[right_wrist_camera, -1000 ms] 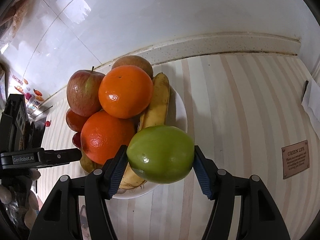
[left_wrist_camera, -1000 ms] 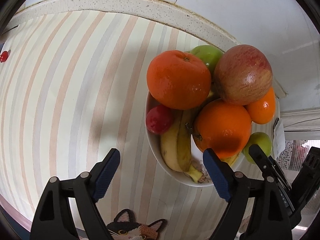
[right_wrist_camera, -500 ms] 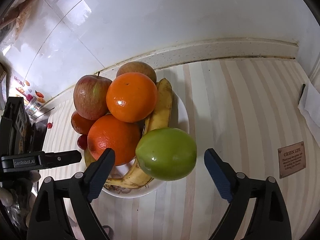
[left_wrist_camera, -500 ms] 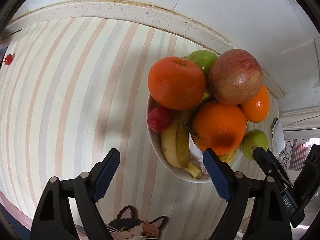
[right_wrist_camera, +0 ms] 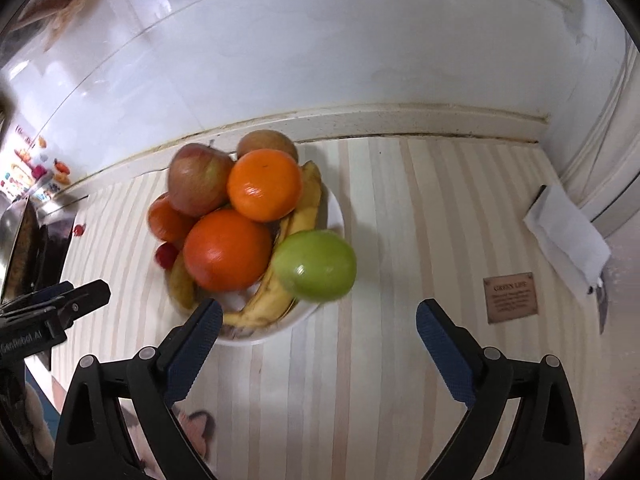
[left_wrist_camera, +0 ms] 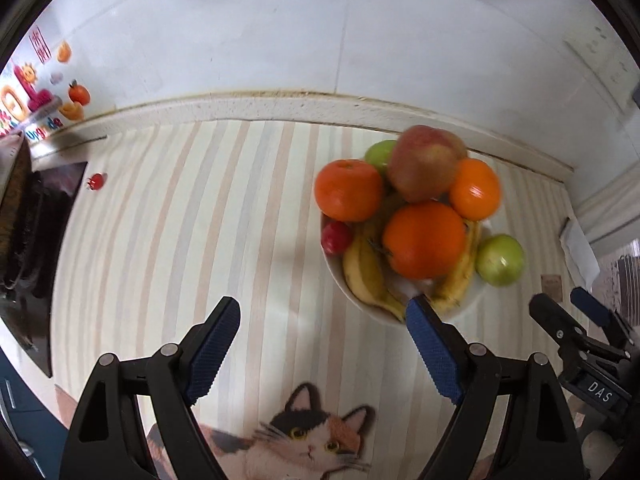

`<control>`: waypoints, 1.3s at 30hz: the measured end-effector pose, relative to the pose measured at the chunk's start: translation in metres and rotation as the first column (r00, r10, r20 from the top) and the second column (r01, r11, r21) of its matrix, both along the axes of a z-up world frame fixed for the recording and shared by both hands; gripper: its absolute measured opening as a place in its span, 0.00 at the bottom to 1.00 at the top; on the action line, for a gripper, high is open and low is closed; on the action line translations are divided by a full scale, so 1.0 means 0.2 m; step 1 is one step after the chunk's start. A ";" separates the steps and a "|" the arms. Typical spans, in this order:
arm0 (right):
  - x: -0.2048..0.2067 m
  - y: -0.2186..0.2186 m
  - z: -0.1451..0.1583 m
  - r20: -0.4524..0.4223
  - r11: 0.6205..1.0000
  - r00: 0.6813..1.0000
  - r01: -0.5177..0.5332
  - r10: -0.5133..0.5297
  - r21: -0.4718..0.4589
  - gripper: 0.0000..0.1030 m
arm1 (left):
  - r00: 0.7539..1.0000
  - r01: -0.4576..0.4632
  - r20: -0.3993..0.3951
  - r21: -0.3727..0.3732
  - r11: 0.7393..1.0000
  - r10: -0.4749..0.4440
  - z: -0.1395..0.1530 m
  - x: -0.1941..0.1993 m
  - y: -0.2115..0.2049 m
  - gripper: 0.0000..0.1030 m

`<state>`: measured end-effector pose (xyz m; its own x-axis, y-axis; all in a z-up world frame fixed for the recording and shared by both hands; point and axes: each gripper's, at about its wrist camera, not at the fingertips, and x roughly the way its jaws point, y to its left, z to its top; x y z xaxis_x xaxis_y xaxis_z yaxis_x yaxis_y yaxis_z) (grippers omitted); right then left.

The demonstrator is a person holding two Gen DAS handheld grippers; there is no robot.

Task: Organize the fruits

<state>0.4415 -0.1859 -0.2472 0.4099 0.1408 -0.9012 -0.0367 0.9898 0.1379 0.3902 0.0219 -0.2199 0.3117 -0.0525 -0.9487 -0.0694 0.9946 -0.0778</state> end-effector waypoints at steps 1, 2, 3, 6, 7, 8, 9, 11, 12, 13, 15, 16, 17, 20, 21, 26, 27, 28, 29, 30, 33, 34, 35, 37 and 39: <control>-0.02 0.00 0.02 0.002 1.000 1.000 -0.001 0.001 -0.002 0.97 | 1.000 0.003 0.007 0.005 1.000 -0.003 0.02 -0.02 -0.01 0.82; -0.04 0.01 0.05 0.005 1.000 1.000 -0.005 0.005 -0.001 0.97 | 1.000 0.005 0.013 0.009 1.000 -0.005 0.04 -0.05 -0.02 0.82; -0.06 0.01 0.08 0.009 1.000 1.000 -0.011 0.011 -0.001 0.97 | 1.000 0.006 0.021 0.009 1.000 -0.006 0.07 -0.08 -0.03 0.82; -0.14 0.03 0.17 0.035 1.000 0.999 -0.028 0.028 -0.004 0.97 | 0.999 -0.006 0.042 0.005 1.000 0.006 0.13 -0.15 -0.05 0.82; -0.16 0.03 0.20 0.046 0.999 0.998 -0.032 0.032 -0.001 0.97 | 0.999 -0.010 0.050 0.006 1.000 0.010 0.16 -0.18 -0.06 0.82; -0.19 0.03 0.23 0.053 0.999 0.998 -0.034 0.034 -0.001 0.97 | 0.998 -0.015 0.055 0.010 1.000 0.015 0.17 -0.20 -0.06 0.82; -0.21 0.02 0.25 0.054 0.999 0.998 -0.032 0.032 0.000 0.97 | 0.998 -0.020 0.061 0.012 1.000 0.019 0.19 -0.23 -0.07 0.82; -0.26 0.01 0.32 0.060 0.999 0.998 -0.035 0.034 0.026 0.97 | 0.997 -0.028 0.071 0.014 1.000 0.027 0.23 -0.29 -0.08 0.82; -0.28 0.00 0.34 0.068 0.999 0.997 -0.039 0.037 0.030 0.98 | 0.996 -0.032 0.082 0.011 0.999 0.031 0.26 -0.33 -0.08 0.82; -0.32 0.00 0.38 0.080 0.999 0.996 -0.043 0.041 0.027 0.98 | 0.995 -0.032 0.090 0.008 0.999 0.031 0.29 -0.36 -0.08 0.82; -0.39 0.01 0.45 0.105 0.999 0.993 -0.051 0.049 0.015 0.98 | 0.993 -0.032 0.113 0.007 0.999 0.030 0.35 -0.42 -0.09 0.82; -0.43 0.01 0.49 0.115 0.999 0.992 -0.049 0.047 0.014 0.98 | 0.992 -0.028 0.122 0.005 1.000 0.027 0.37 -0.45 -0.08 0.82; -0.48 0.01 0.53 0.126 0.999 0.991 -0.047 0.045 0.017 0.98 | 0.991 -0.024 0.135 0.003 1.000 0.024 0.40 -0.48 -0.08 0.82; -0.63 0.02 0.66 0.165 0.999 0.986 -0.036 0.032 0.018 0.98 | 0.984 -0.011 0.178 0.004 1.000 0.010 0.51 -0.60 -0.06 0.82; -0.67 0.02 0.70 0.178 0.999 0.984 -0.032 0.028 0.019 0.98 | 0.981 -0.008 0.193 0.005 1.000 0.007 0.55 -0.64 -0.05 0.82; -1.02 0.09 0.91 0.252 1.000 0.968 0.002 -0.004 0.010 0.98 | 0.965 0.012 0.260 0.036 0.999 -0.021 0.71 -0.88 0.01 0.82; -1.08 0.09 0.93 0.261 1.000 0.965 0.009 -0.011 0.011 0.98 | 0.962 0.019 0.271 0.036 0.999 -0.028 0.74 -0.95 0.03 0.82; -1.16 0.11 0.97 0.273 1.000 0.962 0.017 -0.020 0.013 0.99 | 0.959 0.027 0.280 0.031 0.999 -0.035 0.77 -1.00 0.04 0.82; -1.24 0.12 1.01 0.282 1.000 0.959 0.023 -0.026 0.014 0.99 | 0.957 0.033 0.287 0.028 0.999 -0.040 0.80 -1.05 0.06 0.82; -1.31 0.14 1.04 0.292 1.000 0.956 0.029 -0.031 0.011 0.99 | 0.954 0.040 0.295 0.026 0.999 -0.046 0.82 -1.11 0.07 0.82; -1.52 0.19 1.12 0.312 0.999 0.949 0.042 -0.042 0.005 1.00 | 0.945 0.057 0.321 0.031 0.998 -0.064 0.91 -1.28 0.10 0.82; -1.58 0.20 1.15 0.318 0.999 0.947 0.045 -0.045 0.008 1.00 | 0.941 0.059 0.331 0.034 0.998 -0.067 0.93 -1.33 0.11 0.82; -1.65 0.21 1.17 0.321 0.999 0.946 0.046 -0.046 0.007 1.00 | 0.938 0.058 0.340 0.040 0.997 -0.069 0.95 -1.37 0.11 0.82; -1.75 0.23 1.21 0.330 0.999 0.943 0.043 -0.041 0.002 1.00 | 0.930 0.058 0.361 0.055 0.997 -0.074 1.01 -1.46 0.12 0.82; -1.86 0.25 1.26 0.344 0.999 0.938 0.041 -0.036 -0.006 1.00 | 0.925 0.053 0.374 0.054 0.997 -0.069 1.05 -1.53 0.13 0.82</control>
<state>0.0698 -0.1353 0.0050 0.7002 0.1078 -0.7057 -0.0415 0.9930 0.1105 0.0832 0.0477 -0.0101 0.6431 -0.0453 -0.7644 0.0176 0.9989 -0.0444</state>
